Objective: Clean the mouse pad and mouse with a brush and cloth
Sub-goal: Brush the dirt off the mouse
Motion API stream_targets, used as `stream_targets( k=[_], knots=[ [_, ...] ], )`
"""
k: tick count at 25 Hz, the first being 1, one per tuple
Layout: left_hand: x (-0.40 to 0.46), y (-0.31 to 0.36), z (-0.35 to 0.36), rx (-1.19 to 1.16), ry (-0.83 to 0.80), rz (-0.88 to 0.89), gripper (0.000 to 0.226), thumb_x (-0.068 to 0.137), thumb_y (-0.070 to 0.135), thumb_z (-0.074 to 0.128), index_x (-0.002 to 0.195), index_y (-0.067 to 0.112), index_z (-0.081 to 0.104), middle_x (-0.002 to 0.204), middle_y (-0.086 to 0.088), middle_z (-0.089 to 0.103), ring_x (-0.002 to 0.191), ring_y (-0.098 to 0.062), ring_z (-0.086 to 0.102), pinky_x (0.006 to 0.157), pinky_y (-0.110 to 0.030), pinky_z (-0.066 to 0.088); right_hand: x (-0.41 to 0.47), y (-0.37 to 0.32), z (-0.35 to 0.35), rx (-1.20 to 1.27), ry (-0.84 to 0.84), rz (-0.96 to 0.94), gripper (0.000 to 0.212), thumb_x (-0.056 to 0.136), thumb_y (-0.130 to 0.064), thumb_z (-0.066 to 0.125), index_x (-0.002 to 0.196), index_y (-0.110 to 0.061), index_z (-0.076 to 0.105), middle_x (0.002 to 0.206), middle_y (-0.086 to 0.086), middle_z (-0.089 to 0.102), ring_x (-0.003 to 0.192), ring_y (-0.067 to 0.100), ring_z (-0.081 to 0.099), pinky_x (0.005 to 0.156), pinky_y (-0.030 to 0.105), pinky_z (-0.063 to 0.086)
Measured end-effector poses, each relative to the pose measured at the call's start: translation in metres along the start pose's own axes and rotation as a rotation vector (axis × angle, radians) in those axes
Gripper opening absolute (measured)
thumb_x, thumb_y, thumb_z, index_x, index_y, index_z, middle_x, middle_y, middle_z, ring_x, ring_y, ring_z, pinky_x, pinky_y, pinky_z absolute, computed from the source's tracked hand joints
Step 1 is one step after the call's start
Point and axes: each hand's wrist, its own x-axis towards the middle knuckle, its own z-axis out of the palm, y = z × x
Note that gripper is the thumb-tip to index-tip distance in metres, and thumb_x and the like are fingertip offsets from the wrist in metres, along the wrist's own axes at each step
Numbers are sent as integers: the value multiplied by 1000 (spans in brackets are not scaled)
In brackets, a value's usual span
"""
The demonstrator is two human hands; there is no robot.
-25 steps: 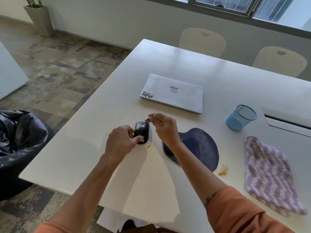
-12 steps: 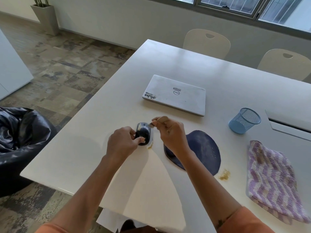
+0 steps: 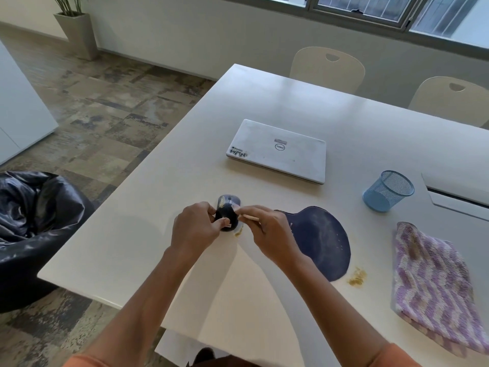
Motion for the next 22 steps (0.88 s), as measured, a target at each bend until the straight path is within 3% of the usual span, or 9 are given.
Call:
stream_targets(
  k=[4, 9, 14, 18, 22],
  knots=[
    [-1, -1, -1, 0, 2, 2, 38, 79, 52, 86, 99, 20, 76, 84, 8, 76, 84, -19, 72, 79, -38, 57, -11, -7, -16, 38, -59, -48, 16, 101, -9, 72, 113, -8, 82, 112, 1, 81, 100, 8, 77, 90, 27, 63],
    [-2, 1, -1, -2, -1, -8, 35, 80, 49, 86, 97, 21, 76, 83, 8, 75, 82, -18, 71, 77, -37, 57, 7, -10, -10, 76, 54, -3, 20, 101, -4, 71, 117, -9, 81, 115, 2, 80, 105, 10, 76, 94, 29, 61],
    [-1, -1, 0, -41, -7, -14, 36, 80, 43, 88, 102, 17, 77, 88, 2, 78, 87, -20, 73, 81, -37, 57, -22, -4, 8, 8, -4, -45, 29, 101, 1, 69, 124, -12, 79, 128, 1, 76, 119, 11, 72, 100, 33, 59],
    [1, -4, 3, -49, 0, -19, 33, 82, 36, 88, 103, 14, 78, 90, -1, 78, 88, -22, 73, 83, -36, 57, -38, -8, -7, 28, -85, -70, 24, 103, -9, 70, 125, -13, 79, 126, 0, 77, 115, 9, 73, 96, 33, 61],
    [1, -8, 4, -49, 3, -40, 26, 85, 29, 86, 104, 13, 79, 94, -2, 78, 88, -21, 73, 82, -32, 55, -19, -12, -10, 61, 16, -65, 24, 102, -6, 71, 124, -12, 79, 124, 1, 78, 112, 10, 74, 93, 36, 62]
  ],
)
